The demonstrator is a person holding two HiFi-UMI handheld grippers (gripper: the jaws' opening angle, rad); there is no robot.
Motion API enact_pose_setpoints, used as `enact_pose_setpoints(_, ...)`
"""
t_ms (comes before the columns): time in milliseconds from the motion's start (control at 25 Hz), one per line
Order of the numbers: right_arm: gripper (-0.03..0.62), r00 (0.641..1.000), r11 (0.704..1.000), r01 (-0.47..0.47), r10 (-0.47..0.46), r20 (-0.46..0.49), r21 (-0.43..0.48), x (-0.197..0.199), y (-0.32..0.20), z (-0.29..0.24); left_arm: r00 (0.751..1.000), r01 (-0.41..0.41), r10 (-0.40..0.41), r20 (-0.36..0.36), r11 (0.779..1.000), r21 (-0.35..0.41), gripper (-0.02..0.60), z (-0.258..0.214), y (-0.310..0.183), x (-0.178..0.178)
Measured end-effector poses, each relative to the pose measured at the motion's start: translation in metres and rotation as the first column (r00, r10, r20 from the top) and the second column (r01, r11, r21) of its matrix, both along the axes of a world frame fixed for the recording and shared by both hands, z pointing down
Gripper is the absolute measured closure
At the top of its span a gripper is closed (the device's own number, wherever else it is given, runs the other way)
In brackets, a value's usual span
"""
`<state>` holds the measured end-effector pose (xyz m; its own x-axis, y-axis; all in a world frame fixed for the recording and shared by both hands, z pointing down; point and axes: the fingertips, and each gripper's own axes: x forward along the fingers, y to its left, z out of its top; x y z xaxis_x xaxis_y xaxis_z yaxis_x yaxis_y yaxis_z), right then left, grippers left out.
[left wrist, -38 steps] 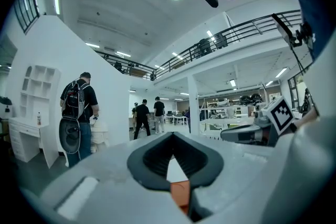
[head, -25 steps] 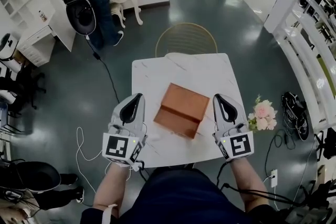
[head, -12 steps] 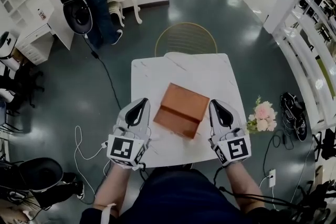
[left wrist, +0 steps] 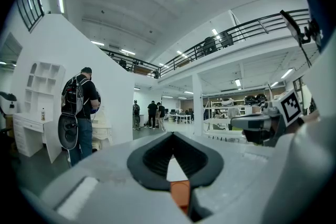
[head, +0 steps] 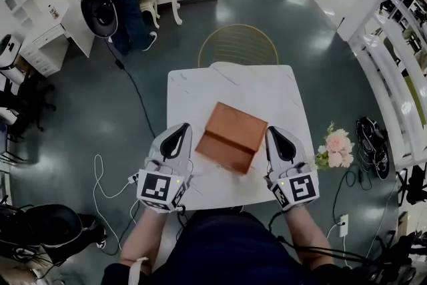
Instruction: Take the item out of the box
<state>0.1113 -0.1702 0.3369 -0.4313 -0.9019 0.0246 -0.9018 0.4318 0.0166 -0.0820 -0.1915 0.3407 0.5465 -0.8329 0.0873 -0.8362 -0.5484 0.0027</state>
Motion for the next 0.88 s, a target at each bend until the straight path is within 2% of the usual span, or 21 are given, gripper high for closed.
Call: enact_pose_setpoints(880, 0.592, 1.000, 0.999, -0.006, 0.006, 0.005, -0.032, 0.005, -0.007, 0.011, 1.000, 0.004, -0.004, -0.002, 1.000, -0.016, 0.580, 0.008, -0.005, 0.000)
